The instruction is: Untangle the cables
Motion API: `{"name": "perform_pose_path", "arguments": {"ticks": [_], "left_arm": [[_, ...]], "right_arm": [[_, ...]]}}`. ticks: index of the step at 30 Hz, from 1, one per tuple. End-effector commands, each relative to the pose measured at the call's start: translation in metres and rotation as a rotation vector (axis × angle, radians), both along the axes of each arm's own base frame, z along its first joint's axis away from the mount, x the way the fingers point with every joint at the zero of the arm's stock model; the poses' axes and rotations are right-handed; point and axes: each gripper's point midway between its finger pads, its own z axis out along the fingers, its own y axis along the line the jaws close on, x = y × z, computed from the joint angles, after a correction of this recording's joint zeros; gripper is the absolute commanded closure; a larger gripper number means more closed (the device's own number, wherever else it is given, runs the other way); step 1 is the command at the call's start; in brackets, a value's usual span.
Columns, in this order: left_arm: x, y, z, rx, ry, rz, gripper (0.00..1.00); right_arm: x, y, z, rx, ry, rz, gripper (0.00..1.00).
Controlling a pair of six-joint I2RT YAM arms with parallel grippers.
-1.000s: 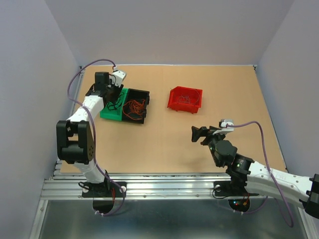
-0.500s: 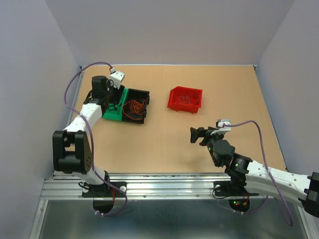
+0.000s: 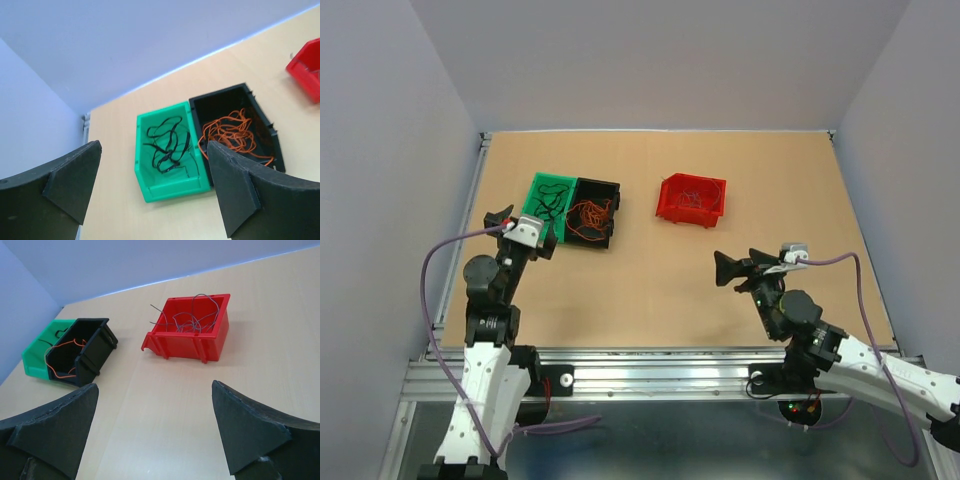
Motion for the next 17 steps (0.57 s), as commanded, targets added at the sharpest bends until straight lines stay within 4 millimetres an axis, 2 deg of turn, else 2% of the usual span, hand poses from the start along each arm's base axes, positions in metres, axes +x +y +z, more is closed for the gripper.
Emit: {"name": "perform_pose_path", "arguments": {"ticks": [1,5,11,17], "left_arm": [[-0.016,-0.014,-0.005,-0.014,-0.026,-0.081,0.01],[-0.023,-0.011,-0.011,-0.011,-0.056,-0.061,0.01],[-0.034,-0.015,-0.008,-0.01,-0.121,-0.084,0.01],[-0.035,-0.015,-0.009,-0.008,-0.126,-0.087,0.01]], "right_arm": [[-0.004,-0.003,-0.005,-0.007,-0.022,0.016,0.0],[-0.005,-0.004,-0.006,-0.002,-0.026,0.018,0.0],[-0.004,-0.003,-0.011,-0.01,-0.013,0.017,0.0],[-0.001,0.0,-0.014,-0.017,0.01,0.003,0.0]]}}
